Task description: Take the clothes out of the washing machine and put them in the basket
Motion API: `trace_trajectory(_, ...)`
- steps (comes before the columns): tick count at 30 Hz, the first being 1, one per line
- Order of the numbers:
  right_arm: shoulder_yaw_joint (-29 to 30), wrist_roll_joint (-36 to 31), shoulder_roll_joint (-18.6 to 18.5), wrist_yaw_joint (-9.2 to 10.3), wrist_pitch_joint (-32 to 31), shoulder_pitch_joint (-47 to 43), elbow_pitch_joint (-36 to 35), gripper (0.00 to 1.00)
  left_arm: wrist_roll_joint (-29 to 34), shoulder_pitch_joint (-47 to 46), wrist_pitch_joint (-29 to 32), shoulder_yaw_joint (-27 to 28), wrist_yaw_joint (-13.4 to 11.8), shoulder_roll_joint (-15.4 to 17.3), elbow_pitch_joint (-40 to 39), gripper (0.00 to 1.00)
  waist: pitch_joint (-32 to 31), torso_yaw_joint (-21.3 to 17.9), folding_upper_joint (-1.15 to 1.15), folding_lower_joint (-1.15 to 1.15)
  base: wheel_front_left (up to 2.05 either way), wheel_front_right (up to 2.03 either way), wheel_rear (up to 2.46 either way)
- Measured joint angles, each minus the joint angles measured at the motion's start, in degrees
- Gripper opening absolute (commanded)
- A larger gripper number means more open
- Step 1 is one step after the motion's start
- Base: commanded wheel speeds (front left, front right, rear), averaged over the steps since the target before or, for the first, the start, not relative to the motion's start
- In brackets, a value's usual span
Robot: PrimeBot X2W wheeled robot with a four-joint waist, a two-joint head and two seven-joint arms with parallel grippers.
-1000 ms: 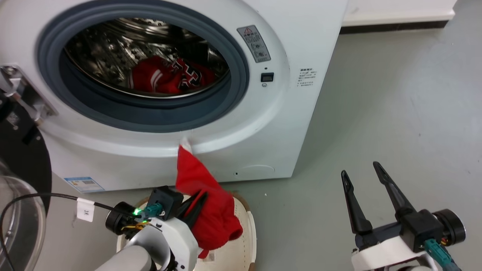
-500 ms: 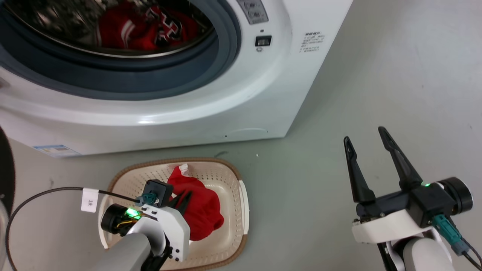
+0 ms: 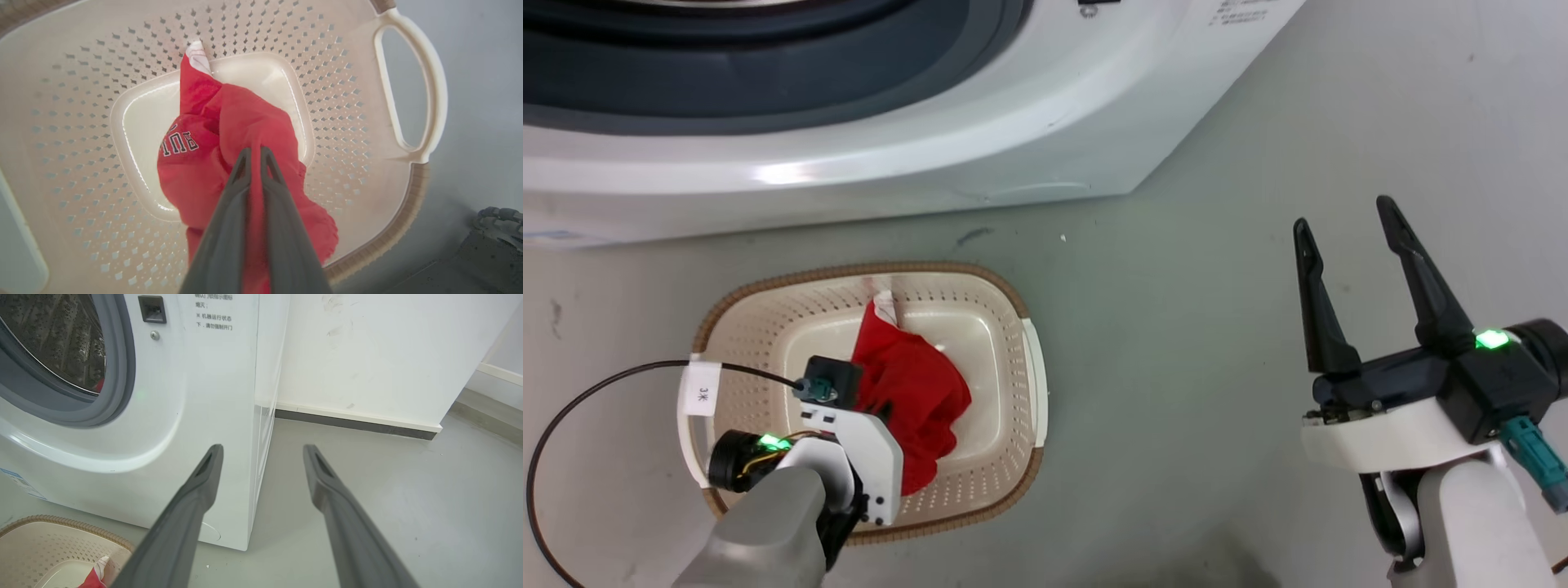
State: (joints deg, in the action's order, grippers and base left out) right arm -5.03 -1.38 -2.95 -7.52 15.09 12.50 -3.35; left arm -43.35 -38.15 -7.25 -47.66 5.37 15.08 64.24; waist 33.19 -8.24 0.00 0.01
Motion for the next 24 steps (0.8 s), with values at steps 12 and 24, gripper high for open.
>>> trace_trajectory(12,1.04,0.22,0.01,0.0,0.0,2.31,-0.93,1.0,-0.74,-5.42,-2.09,0.67,-1.32,-2.18,8.16,0.0,7.24,-0.59,0.0,0.0,0.0,0.0,0.0)
trace_trajectory(24,0.37,-0.03,0.01,0.0,0.0,3.09,-0.31,1.0,-0.35,-6.56,-3.58,0.0,-3.0,-2.8,9.25,1.0,6.61,-0.35,0.0,0.0,0.0,0.0,0.0)
